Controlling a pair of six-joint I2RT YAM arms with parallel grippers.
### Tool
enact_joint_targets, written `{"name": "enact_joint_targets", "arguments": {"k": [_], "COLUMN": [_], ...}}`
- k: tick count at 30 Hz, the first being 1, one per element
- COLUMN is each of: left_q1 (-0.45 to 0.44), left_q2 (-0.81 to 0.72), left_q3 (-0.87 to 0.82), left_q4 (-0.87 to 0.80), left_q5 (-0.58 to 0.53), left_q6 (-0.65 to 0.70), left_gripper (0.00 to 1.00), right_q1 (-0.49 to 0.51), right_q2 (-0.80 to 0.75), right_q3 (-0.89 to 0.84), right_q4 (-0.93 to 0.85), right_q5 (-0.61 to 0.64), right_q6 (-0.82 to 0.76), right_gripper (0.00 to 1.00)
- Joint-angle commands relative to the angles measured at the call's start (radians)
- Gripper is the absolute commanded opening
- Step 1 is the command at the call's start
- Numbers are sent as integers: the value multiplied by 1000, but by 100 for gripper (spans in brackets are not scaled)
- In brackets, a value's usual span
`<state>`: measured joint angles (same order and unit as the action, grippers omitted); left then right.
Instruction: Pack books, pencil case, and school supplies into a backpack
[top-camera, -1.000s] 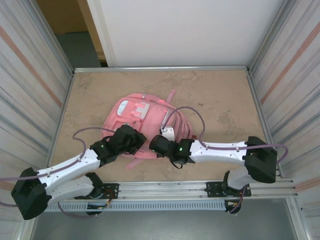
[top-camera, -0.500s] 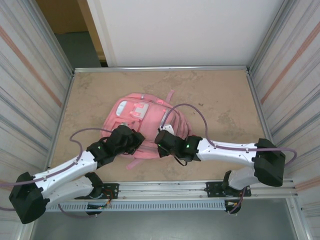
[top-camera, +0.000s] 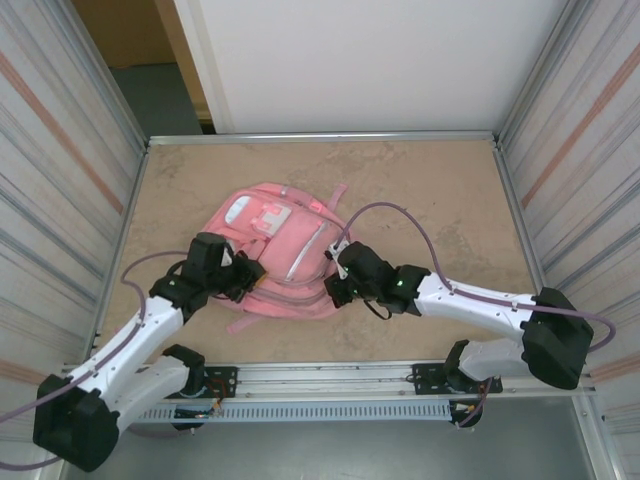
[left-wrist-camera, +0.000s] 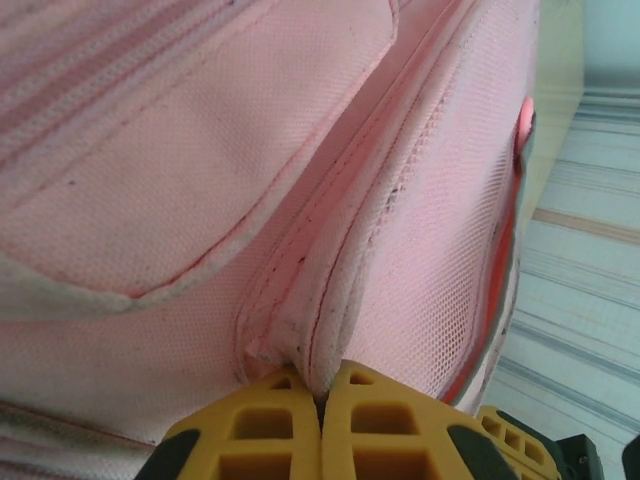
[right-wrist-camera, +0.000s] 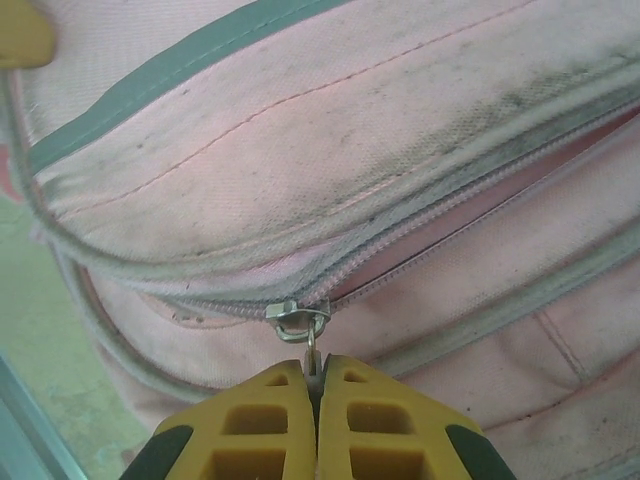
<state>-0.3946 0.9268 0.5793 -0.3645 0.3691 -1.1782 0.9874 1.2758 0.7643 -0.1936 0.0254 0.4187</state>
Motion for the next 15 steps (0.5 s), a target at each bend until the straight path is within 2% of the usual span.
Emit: {"name": "enact_joint_targets", "arguments": {"k": [1,3,4,5,7,9,12,15], "left_q1": [54,58,66,76,101,126,143,154], "left_q2": [98,187,238,292,391,488,610,645], "left_q3": [102,156,186,221,289,372,503,588], "left_q4": [-45,-16,2,12,40,49,31,-27], "left_q5": [-10,15,33,49,96,142,146,197], "left_q6": [175,213,230,241,262,284,338,342], "left_gripper": [0,1,9,14,11,14,36,49], "right_q1": [-16,-10,-8,-5,1,5,6,7], "right_q2": [24,47,57,67,86,105,139,176], "right_q3": [21,38,44,49,60,67,78,98], "right_q4": [-82,-59,-45,-30,-9,12,49,72], "right_q5": [-7,-27,-49,-62,-82,-95,-122,-164], "right_q6": [-67,-60,-55,-45,-26,-4,30,43], "right_gripper": [0,0,0,0,0,0,0,0]}}
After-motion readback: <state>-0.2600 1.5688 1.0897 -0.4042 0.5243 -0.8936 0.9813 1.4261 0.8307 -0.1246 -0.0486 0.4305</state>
